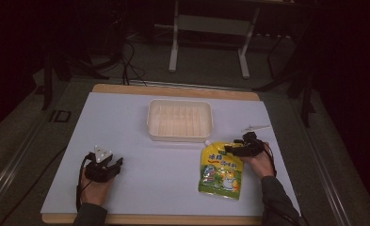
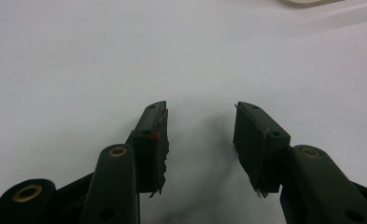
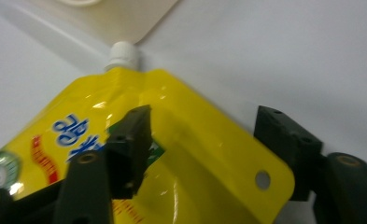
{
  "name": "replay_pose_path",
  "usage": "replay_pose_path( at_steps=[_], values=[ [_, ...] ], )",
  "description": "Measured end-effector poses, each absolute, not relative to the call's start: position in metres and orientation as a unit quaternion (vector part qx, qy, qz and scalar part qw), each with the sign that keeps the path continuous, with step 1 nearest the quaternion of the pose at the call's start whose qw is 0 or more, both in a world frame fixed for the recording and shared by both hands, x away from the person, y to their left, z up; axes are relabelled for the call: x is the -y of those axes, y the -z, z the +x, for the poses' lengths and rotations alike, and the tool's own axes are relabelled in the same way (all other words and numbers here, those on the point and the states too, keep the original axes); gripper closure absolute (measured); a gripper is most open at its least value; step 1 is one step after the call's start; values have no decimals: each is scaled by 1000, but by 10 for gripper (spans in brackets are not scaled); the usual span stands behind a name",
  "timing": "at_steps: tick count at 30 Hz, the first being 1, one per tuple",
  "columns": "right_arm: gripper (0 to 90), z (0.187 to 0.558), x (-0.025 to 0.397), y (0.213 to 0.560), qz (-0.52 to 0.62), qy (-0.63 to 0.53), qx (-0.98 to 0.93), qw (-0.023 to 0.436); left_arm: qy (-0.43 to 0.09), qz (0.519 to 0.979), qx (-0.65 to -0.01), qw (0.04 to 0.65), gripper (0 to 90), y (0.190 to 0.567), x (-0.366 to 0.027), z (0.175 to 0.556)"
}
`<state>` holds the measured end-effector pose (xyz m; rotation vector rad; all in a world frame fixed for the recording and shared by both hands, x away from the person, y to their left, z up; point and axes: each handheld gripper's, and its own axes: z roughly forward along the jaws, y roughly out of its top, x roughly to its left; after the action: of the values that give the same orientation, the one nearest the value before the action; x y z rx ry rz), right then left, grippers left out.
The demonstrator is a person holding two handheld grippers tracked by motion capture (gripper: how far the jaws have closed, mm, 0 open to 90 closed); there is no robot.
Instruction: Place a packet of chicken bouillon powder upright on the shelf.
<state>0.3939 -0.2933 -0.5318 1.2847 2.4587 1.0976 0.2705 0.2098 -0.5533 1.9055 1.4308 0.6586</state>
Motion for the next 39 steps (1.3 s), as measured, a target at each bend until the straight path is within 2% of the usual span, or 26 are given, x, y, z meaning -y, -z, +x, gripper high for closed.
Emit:
replay_pose_path(
  at_steps=[6, 11, 14, 19, 24, 25, 26, 39],
  values=[
    [484, 383, 289, 525, 393, -360, -844, 56, -252, 729, -546, 327, 548, 553, -210, 271],
    [547, 383, 284, 524, 383, -336, -858, 62, -253, 728, -547, 327, 547, 553, -210, 270],
    [648, 381, 278, 527, 371, -310, -873, 68, -253, 729, -546, 326, 547, 554, -209, 271],
    [716, 379, 272, 529, 365, -291, -881, 81, -253, 730, -545, 326, 546, 554, -209, 271],
    [782, 384, 273, 529, 376, -284, -879, 74, -252, 728, -547, 327, 545, 554, -210, 271],
    [846, 385, 273, 529, 381, -278, -878, 77, -252, 728, -547, 327, 545, 554, -210, 271],
    [870, 385, 272, 528, 382, -274, -879, 83, -252, 728, -547, 326, 544, 554, -210, 271],
    [900, 379, 272, 515, 374, -264, -884, 94, -252, 728, -548, 325, 545, 554, -210, 271]
  ],
)
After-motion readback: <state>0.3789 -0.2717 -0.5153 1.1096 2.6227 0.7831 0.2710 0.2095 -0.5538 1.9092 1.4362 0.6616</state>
